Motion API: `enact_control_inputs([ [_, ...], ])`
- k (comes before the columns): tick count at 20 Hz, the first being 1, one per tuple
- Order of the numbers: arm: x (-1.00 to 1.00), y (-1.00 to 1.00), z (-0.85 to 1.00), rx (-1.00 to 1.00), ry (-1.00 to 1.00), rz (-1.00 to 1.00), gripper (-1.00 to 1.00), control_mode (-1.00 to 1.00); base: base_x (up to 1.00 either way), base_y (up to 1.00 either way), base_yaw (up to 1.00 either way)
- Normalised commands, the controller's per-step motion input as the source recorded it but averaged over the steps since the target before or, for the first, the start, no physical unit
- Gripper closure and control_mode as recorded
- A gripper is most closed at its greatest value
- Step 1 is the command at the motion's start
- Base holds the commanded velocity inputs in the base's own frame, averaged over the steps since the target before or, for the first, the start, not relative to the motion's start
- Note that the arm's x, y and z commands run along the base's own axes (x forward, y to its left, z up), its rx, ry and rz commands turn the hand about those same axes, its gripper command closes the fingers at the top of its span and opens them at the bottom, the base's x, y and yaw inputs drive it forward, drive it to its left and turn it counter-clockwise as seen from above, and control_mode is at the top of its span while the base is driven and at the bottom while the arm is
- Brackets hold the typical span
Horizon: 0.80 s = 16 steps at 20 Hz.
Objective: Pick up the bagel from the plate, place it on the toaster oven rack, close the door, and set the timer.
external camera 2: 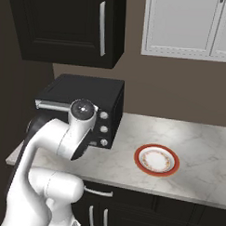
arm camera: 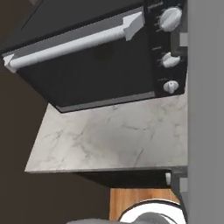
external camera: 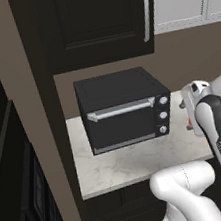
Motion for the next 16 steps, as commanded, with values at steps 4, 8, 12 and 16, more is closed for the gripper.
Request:
enact_control_inputs([
  [4, 0.01, 0.0, 0.0, -0.14, -0.05, 0.35, -1.0, -1.0, 0.0, 0.0, 0.0],
  [8, 0.09, 0.01, 0.0, -0.23, 0.0, 0.36, -1.0, -1.0, 0.0, 0.0, 0.0],
  [12, 0.0, 0.05, 0.0, -0.37, 0.0, 0.36, -1.0, -1.0, 0.0, 0.0, 0.0],
  [16, 0.0, 0.04, 0.0, -0.44, -0.02, 0.34, -1.0, -1.0, 0.0, 0.0, 0.0],
])
